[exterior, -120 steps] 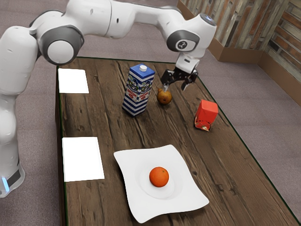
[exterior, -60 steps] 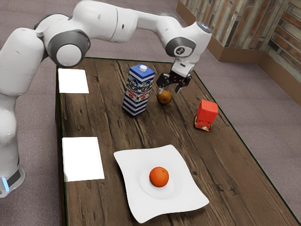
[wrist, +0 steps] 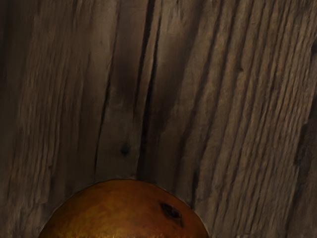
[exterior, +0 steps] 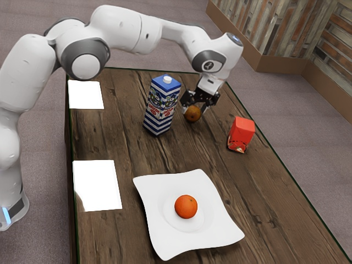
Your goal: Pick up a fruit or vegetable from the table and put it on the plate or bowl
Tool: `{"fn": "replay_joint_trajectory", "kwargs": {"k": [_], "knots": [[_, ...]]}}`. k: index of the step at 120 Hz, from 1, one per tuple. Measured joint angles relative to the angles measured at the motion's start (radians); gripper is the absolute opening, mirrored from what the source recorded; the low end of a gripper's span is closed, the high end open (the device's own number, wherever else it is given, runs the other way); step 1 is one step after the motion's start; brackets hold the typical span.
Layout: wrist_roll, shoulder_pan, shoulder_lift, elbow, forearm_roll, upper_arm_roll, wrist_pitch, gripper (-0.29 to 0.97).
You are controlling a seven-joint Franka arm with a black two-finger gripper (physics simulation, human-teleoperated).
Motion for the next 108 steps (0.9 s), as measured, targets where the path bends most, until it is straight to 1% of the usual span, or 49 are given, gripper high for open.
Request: {"fn": "replay_joint_trajectory", "kwargs": {"k": [48, 68, 82, 97, 102, 108], "knots": [[0.006, 0.018, 0.023, -0.001, 0.0, 0.0, 0.041, 0.68], [0.009, 0.026, 0.024, -0.004, -0.003, 0.0, 0.069, 0.48], [0.011, 0.028, 0.024, -0.004, -0.006, 0.0, 0.085, 0.31], [0.013, 0.018, 0.001, -0.003, -0.006, -0.001, 0.097, 0.26], [0.013, 0.003, -0.03, -0.003, -0.007, -0.002, 0.095, 0.23], [0.014, -0.037, -0.082, -0.003, -0.009, -0.004, 0.082, 0.22]]}}
